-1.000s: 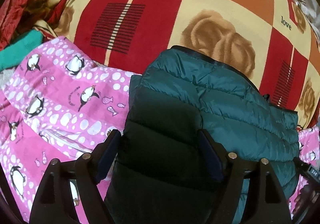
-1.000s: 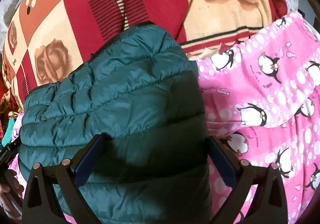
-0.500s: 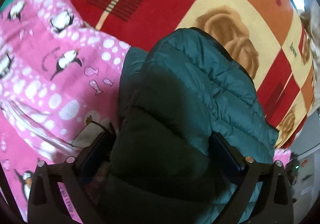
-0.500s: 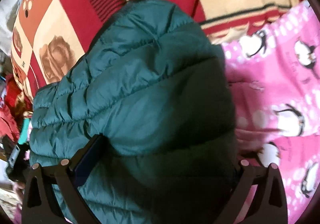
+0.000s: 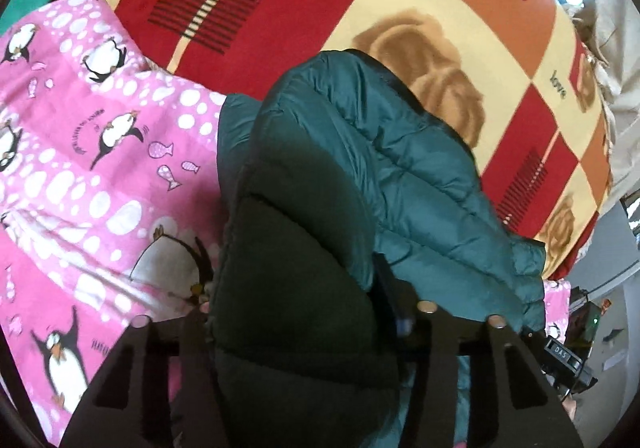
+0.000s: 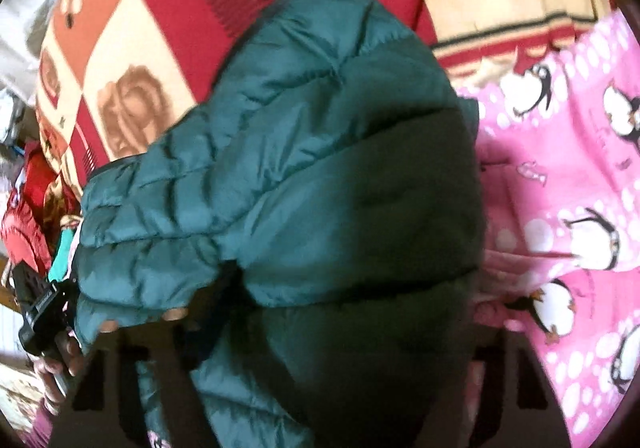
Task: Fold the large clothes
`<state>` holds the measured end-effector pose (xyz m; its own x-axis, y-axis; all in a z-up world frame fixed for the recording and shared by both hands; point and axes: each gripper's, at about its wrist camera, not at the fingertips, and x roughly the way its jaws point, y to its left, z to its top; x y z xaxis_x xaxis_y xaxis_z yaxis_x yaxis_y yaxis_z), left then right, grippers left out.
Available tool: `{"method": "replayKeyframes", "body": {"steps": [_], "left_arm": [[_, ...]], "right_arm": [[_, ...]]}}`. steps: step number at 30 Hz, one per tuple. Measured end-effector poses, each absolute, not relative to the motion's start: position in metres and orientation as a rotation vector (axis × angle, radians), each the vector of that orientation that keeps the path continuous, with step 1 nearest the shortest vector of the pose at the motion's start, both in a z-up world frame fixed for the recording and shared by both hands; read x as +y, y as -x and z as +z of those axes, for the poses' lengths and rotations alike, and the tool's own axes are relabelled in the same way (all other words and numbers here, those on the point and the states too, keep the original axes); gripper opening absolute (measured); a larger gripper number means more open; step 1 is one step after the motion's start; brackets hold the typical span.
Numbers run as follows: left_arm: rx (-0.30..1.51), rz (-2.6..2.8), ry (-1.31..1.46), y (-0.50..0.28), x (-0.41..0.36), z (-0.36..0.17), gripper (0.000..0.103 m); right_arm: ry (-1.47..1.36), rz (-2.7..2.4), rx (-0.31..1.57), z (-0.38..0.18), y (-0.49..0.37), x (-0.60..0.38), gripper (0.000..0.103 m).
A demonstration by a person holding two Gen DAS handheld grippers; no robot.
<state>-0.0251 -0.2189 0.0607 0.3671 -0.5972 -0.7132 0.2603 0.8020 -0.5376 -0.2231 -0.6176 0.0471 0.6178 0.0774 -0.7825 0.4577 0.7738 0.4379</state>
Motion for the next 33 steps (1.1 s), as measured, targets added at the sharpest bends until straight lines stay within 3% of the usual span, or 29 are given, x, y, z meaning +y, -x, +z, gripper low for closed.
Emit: {"method": "replayKeyframes", "body": {"steps": [3,5,16,19,23,33], "left_arm": [[1.056,-0.587,0.364,0.035,-0.208,0.078,0.012],[1.063,-0.612,0.355,0.042,-0.201,0.089,0.010],[1.183,-0.739,0.285,0.124,-0.134,0.112,0.009],[1.194,-0.711,0.253,0.141,-0.118,0.100,0.018],[1.183,-0.626,0.190,0.146,-0.117,0.080,0.036],[0.946,-0.460,0.008,0.184,-0.118,0.126,0.038]], "right_arm": [[-0.650,-0.229,0.863,0.067,0.235,-0.607,0.040],[-0.638,-0.208,0.842,0.083,0.247,-0.597,0.037],[-0.685,-0.085,0.854,0.133,0.354,-0.533,0.037],[-0.713,-0.109,0.883,0.118,0.378,-0.522,0.044],[-0.642,-0.251,0.961,0.085,0.375,-0.515,0.077],[-0.398,-0.455,0.927,0.126,0.380,-0.481,0.083]]}}
